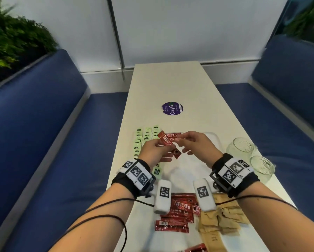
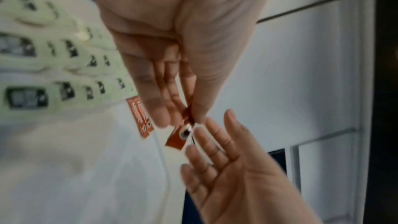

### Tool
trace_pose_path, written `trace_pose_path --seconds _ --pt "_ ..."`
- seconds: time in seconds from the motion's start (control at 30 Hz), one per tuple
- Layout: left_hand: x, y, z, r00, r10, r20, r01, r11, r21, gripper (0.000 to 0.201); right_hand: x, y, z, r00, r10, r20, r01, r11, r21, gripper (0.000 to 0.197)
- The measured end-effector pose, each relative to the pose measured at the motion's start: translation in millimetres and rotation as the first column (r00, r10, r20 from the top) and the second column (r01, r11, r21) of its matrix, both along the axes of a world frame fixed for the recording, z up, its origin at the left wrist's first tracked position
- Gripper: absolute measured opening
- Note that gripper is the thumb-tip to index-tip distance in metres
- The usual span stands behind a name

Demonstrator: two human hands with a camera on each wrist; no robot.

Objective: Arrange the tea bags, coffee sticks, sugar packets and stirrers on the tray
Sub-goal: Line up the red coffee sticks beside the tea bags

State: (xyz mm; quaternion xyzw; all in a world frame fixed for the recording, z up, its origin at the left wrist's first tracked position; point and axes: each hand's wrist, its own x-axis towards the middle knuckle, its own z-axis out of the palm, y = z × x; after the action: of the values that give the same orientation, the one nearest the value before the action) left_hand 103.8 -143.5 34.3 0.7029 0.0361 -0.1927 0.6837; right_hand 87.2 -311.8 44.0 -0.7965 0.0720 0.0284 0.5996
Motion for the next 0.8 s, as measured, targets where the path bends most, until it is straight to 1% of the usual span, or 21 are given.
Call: trace_pose_path --seconds 0.1,0.17,0.2,0.27,0.33,0.43,0.53,0.6,0.67,0.73,0.8 --pt "-3.0 -5.8 -7.5 0.991 0.097 -0.091 -0.114 0.972 -0.206 0.023 -9.0 -2.0 -10.8 0.995 0.035 -0.097 -0.032 0.999 0.028 0.022" --pt "-3.8 -9.3 -9.9 0.981 0.119 -0.154 -0.16 0.941 -0.299 0.026 -10.3 -1.4 -17.7 0.996 0.014 -0.093 -0.008 0.997 0.07 0.018" --pt "-3.5 -10.4 -11.1 0.979 0.118 -0.169 -0.166 0.936 -0.311 0.025 -9.4 -1.1 -20.5 0.997 -0.01 -0.081 0.018 0.995 0.097 0.016" --pt "-2.6 -9.7 -13.3 0.979 0.111 -0.171 -0.158 0.944 -0.289 0.024 -7.2 -1.7 -24.5 0.996 -0.056 -0.068 0.066 0.985 0.161 0.014" --pt "2.4 -5.2 -17.3 0.98 0.115 -0.163 -0.153 0.959 -0.239 0.023 -2.4 -3.6 -28.9 0.993 -0.071 -0.09 0.087 0.978 0.189 0.017" --pt "14.5 9.0 -22.2 0.976 0.126 -0.179 -0.156 0.974 -0.165 0.019 6.5 -10.4 -38.0 0.988 -0.074 -0.132 0.097 0.979 0.177 0.017" --pt "31.7 25.5 -25.4 0.974 0.158 -0.159 -0.174 0.98 -0.093 0.018 22.1 -21.8 -51.1 0.978 -0.103 -0.183 0.131 0.98 0.148 0.016" --pt "41.1 33.6 -25.2 0.97 0.203 -0.134 -0.213 0.975 -0.067 0.012 30.3 -28.5 -61.7 0.966 -0.132 -0.223 0.153 0.985 0.077 0.017" --pt "51.1 38.0 -27.3 0.966 0.235 -0.108 -0.241 0.97 -0.04 0.009 40.3 -33.8 -75.5 0.951 -0.174 -0.256 0.161 0.985 -0.068 0.017" --pt "59.3 39.3 -30.9 0.964 0.251 -0.088 -0.254 0.967 -0.018 0.01 50.9 -37.7 -88.8 0.937 -0.215 -0.276 0.145 0.956 -0.254 0.028" --pt "65.3 38.3 -35.2 0.966 0.243 -0.089 -0.244 0.97 -0.007 0.011 61.4 -38.3 -97.9 0.918 -0.241 -0.316 0.105 0.914 -0.391 0.032"
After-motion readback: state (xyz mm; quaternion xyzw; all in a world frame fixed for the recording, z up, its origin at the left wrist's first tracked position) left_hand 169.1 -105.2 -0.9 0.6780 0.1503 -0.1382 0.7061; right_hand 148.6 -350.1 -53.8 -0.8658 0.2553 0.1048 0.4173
